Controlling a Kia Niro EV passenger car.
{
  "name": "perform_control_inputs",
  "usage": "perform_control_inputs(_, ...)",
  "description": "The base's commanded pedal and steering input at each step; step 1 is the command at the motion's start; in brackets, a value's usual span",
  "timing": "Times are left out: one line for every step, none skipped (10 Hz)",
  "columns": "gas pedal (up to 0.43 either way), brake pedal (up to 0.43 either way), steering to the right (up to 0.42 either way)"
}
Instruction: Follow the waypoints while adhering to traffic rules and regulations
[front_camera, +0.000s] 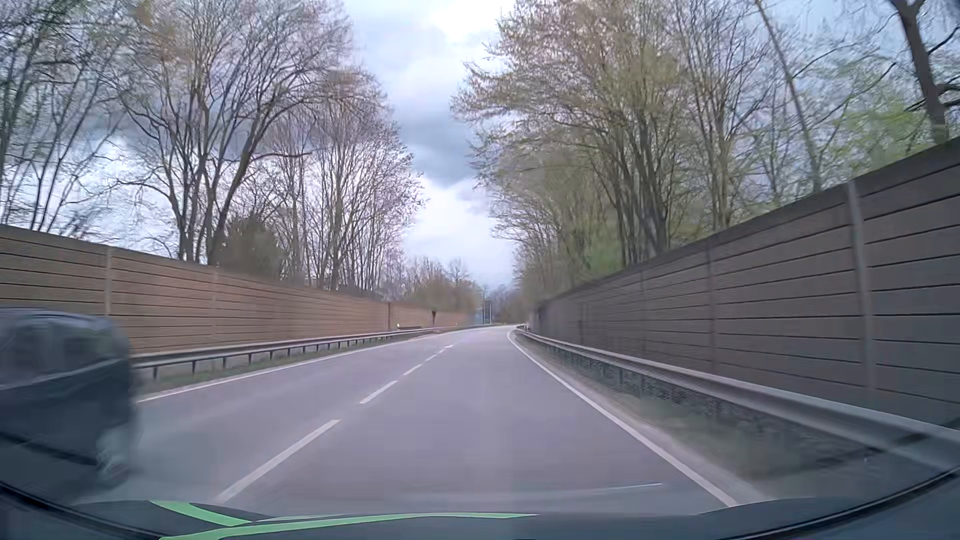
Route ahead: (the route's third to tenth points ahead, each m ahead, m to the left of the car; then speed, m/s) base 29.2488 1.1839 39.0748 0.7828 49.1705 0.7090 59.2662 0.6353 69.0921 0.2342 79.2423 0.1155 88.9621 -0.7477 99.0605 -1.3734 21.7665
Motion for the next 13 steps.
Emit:
perform_control_inputs(0.209,0.000,0.005)
perform_control_inputs(0.209,0.000,0.005)
perform_control_inputs(0.209,0.000,0.005)
perform_control_inputs(0.209,0.000,0.005)
perform_control_inputs(0.209,0.000,0.005)
perform_control_inputs(0.209,0.000,0.005)
perform_control_inputs(0.209,0.000,0.005)
perform_control_inputs(0.209,0.000,0.005)
perform_control_inputs(0.209,0.000,0.005)
perform_control_inputs(0.209,0.000,0.005)
perform_control_inputs(0.209,0.000,0.004)
perform_control_inputs(0.209,0.000,0.004)
perform_control_inputs(0.209,0.000,0.004)
